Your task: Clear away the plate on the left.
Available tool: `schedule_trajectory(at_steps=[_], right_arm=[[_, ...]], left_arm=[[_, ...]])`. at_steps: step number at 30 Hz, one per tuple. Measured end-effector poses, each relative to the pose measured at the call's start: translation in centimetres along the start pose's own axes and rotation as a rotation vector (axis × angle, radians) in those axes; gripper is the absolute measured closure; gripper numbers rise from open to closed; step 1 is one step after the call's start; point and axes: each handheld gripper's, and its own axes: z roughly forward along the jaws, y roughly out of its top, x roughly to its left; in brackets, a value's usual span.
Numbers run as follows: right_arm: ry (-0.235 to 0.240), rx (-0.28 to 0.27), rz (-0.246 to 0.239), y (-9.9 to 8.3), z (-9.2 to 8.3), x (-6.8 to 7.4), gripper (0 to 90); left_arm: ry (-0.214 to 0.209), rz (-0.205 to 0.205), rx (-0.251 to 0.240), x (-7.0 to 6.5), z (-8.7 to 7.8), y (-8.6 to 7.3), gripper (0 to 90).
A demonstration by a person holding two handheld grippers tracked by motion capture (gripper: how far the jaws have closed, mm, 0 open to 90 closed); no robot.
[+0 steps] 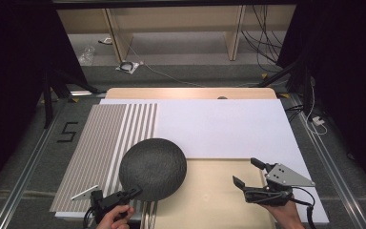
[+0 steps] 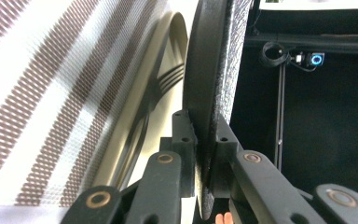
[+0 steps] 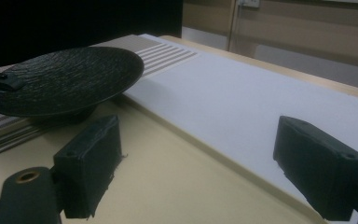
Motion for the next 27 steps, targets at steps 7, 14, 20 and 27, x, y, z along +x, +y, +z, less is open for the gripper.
schedule_trajectory(at_steps=[7,14,20,27], right_arm=[[0.000,0.000,0.000,0.0,0.0,0.0,16.1],[0.002,0.002,0.000,0.0,0.0,0.0,16.1],[0.001,0.001,-0.001,0.0,0.0,0.0,16.1],[0.000,0.004,0.000,0.0,0.0,0.0,16.1]], left_arm=[[0.003,0.010,0.037,-0.1,0.6,-0.6,83.3],[0.001,0.034,0.096,-0.3,1.3,-1.3,83.3],[0.014,0.050,0.129,-0.4,1.9,-1.8,83.1],[0.022,0.066,0.158,-0.5,2.4,-2.2,83.1]])
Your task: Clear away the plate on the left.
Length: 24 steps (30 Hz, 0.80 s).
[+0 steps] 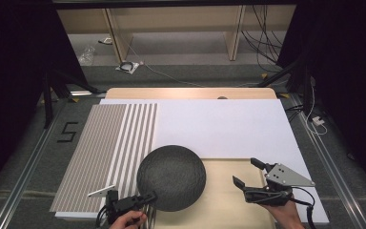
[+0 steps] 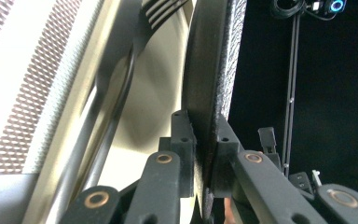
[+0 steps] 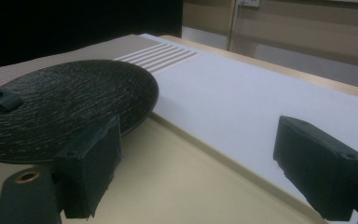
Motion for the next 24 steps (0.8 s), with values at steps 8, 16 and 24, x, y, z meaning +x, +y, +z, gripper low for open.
schedule_trajectory(at_steps=[8,16,24], right_arm=[[-0.001,0.001,0.000,0.0,0.0,0.0,16.1],[-0.003,-0.001,0.001,0.0,0.0,0.0,16.1],[-0.001,-0.003,0.001,0.0,0.0,-0.1,16.1]], left_arm=[[0.012,0.018,0.030,-0.3,0.9,-0.4,83.1],[0.028,0.040,0.082,-0.5,2.2,-1.1,83.0],[0.043,0.050,0.130,-0.7,3.3,-1.6,82.7]])
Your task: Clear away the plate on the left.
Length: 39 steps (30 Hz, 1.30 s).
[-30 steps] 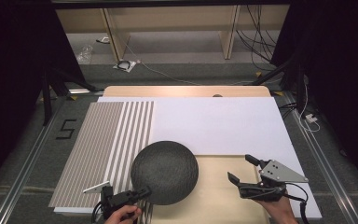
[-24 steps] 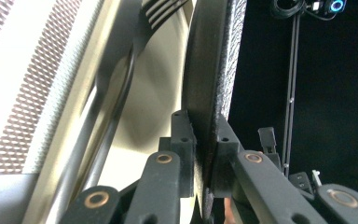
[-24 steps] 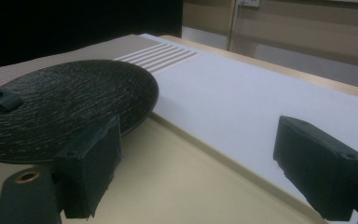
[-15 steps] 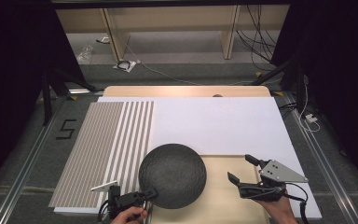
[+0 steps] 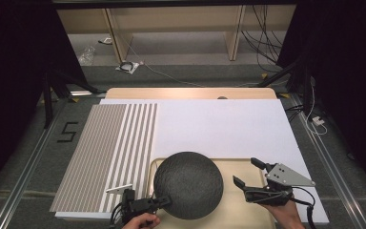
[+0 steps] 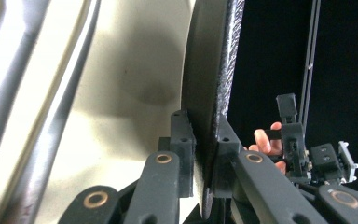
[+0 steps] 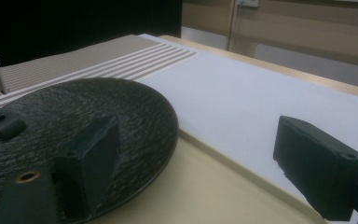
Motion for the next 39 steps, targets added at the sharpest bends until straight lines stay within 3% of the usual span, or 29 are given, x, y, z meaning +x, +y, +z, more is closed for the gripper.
schedule_trajectory(at_steps=[20,33,39], right_arm=[[0.001,-0.002,0.001,0.0,0.0,0.0,16.1],[-0.001,0.002,-0.002,0.0,-0.1,0.0,16.1],[0.000,-0.001,0.000,0.0,0.0,0.0,16.1]], left_arm=[[0.031,0.020,0.076,-0.1,2.2,-1.1,82.3],[0.050,0.047,0.118,-0.2,2.8,-1.3,81.3],[0.057,0.039,0.127,-0.3,3.0,-1.3,81.2]])
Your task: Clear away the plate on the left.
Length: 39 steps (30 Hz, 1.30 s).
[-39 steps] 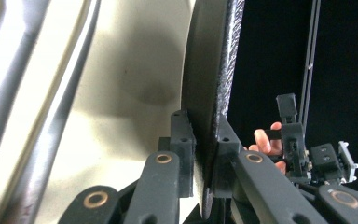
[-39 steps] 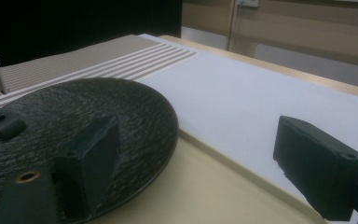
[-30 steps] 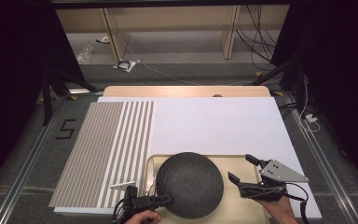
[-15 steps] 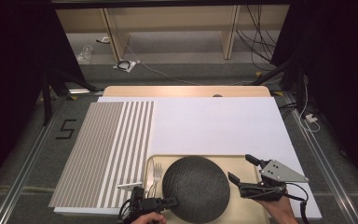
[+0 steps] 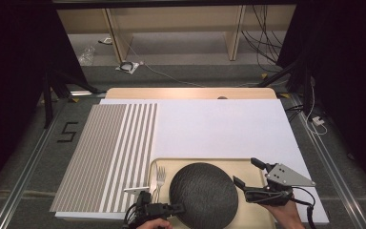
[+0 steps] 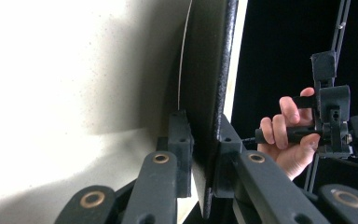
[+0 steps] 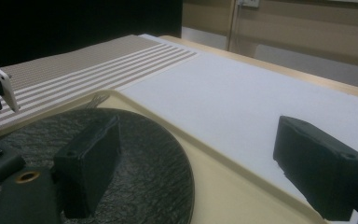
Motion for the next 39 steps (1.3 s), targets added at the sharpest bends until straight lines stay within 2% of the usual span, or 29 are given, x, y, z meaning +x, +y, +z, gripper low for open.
schedule_trajectory(at_steps=[3,6,11,13,16,19,27,34,39], right_arm=[[0.001,0.001,0.001,0.0,0.0,0.0,16.1],[0.000,0.004,0.001,0.0,0.0,0.1,16.1],[-0.002,0.009,-0.003,0.0,0.0,0.0,16.1],[-0.001,0.009,-0.002,0.0,0.0,0.1,16.1],[0.000,0.009,-0.001,0.0,0.0,0.0,16.1],[-0.001,0.010,-0.001,0.0,0.0,0.0,16.1],[0.006,0.003,0.001,0.0,0.1,0.1,16.1],[0.004,0.010,-0.002,0.0,0.0,0.1,16.1],[0.003,0.010,-0.001,0.0,0.0,0.1,16.1]], left_arm=[[0.023,0.004,0.009,0.1,0.0,0.1,82.3],[0.030,-0.018,0.016,0.3,0.1,0.0,83.2],[0.046,-0.001,0.022,0.1,0.1,0.1,82.7],[0.060,0.005,0.037,0.1,0.1,0.2,79.5],[0.058,0.020,0.040,0.0,0.2,0.1,78.9],[0.063,0.046,0.046,-0.2,0.2,0.1,74.1],[0.074,0.076,0.072,-0.7,0.3,0.2,59.4],[0.096,0.090,0.086,-0.8,0.4,0.2,52.2],[0.109,0.117,0.081,-1.1,0.3,0.3,47.1]])
